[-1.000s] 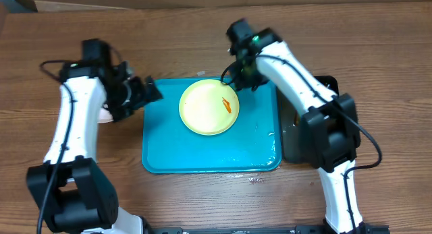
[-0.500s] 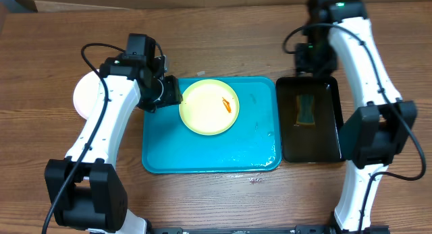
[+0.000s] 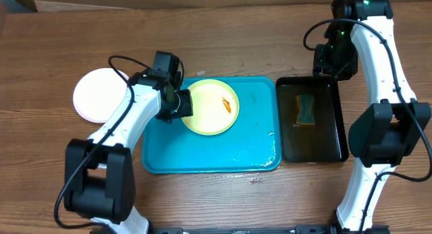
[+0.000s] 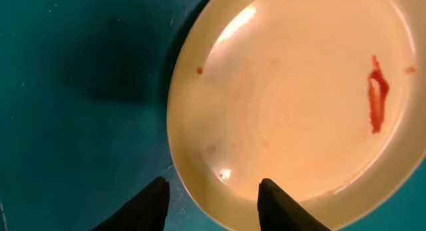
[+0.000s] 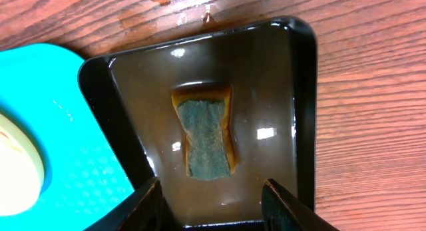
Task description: Clean dirty plates on tray and stack at the side
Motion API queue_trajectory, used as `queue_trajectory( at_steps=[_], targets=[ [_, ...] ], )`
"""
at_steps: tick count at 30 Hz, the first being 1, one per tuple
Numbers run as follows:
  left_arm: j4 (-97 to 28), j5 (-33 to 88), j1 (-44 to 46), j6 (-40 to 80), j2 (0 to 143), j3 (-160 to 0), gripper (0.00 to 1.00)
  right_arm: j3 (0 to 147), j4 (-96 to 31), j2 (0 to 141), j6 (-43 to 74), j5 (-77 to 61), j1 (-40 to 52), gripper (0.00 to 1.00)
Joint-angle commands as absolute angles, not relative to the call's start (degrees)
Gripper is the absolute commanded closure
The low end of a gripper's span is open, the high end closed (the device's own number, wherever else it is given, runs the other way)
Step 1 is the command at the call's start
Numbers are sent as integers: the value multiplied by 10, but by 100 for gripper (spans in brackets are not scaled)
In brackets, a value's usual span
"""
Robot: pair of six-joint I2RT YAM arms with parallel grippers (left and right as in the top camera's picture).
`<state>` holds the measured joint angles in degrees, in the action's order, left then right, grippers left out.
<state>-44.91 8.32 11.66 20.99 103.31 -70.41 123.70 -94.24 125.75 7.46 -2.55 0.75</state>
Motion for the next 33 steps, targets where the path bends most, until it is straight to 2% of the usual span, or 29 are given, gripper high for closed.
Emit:
queue_trajectory(
  at_steps=[1, 6, 21, 24, 29, 33],
  targets=[
    [-433, 72, 120, 223, 1060, -696, 56, 1243, -944, 1237, 73, -26, 7, 49],
    [-409, 68, 120, 223, 1073, -696, 64, 1235, -944, 1237, 73, -27, 8, 50],
    [-417, 49, 120, 223, 1095, -695, 73, 1126, -865, 1237, 75, -27, 19, 51],
    [-418, 48, 120, 223, 1095, -695, 78, 1115, -855, 1237, 75, -27, 19, 51],
    [-421, 32, 120, 224, 1095, -695, 79, 1114, -853, 1237, 75, -27, 19, 51],
    [-411, 31, 119, 253, 1095, -696, 75, 1114, -855, 1237, 75, -27, 19, 51]
  ],
)
